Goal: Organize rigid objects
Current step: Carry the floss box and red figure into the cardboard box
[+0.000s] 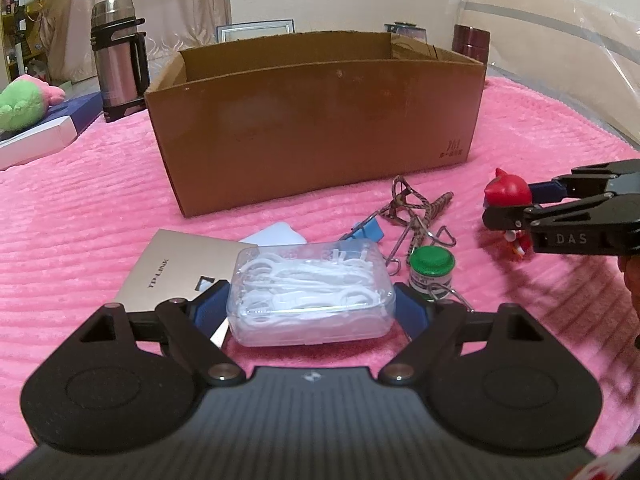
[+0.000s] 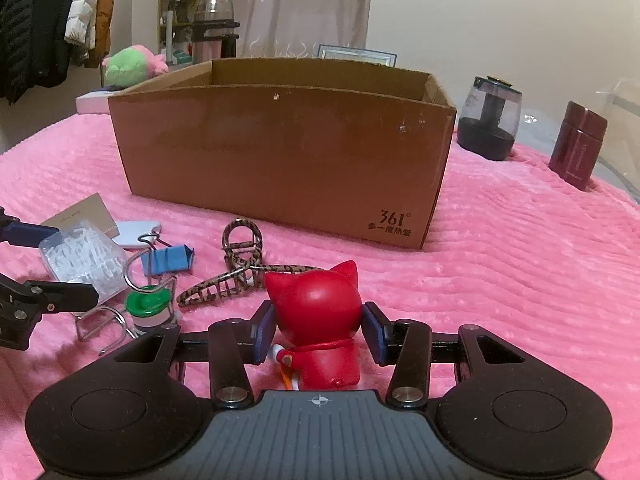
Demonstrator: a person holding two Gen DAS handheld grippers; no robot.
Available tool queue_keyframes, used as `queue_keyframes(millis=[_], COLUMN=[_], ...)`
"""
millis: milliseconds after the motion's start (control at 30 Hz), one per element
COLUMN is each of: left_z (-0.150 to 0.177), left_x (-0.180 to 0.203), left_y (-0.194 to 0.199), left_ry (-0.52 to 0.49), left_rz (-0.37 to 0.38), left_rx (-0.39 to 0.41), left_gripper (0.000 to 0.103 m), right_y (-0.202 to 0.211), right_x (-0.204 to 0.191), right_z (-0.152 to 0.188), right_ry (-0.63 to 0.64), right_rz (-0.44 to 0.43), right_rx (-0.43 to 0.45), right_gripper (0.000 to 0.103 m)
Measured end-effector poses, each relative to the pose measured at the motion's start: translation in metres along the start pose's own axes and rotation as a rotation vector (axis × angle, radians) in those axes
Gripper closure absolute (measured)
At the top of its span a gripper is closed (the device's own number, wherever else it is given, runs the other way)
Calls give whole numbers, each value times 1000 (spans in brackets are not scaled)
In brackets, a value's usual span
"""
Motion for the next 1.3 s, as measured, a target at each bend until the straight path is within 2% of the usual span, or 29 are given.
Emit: queue_keyframes(millis=[367,800,1067,1300], left_z=[-29,-114,-184,-229], left_x=[-7,-5,-8,-22], left_y=[32,61,44,-4], left_ry=[35,42,21,23], left_rz=[3,48,72,71], left_rx=[55,136,171,119], left_gripper=[20,20,20,20], right_y=[35,72,51,-2], right_x=[-1,20,42,57], right_z=[-30,-120,-185,-221], right_ry=[-27,-92,-84,-80], right_rz=[8,-34,-92,-144], right_rx=[79,188,186,114], right_gripper=[60,60,60,60])
Point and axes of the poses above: each gripper's, at about its wrist camera, not at the fingertips, and y roughly against the way its jaws point, x to its right, z to its underside, the point moved 9 cm from there along -y, roughly the way its jaws point, and after that the axes turned 11 degrees about y, right-handed, at the moved point
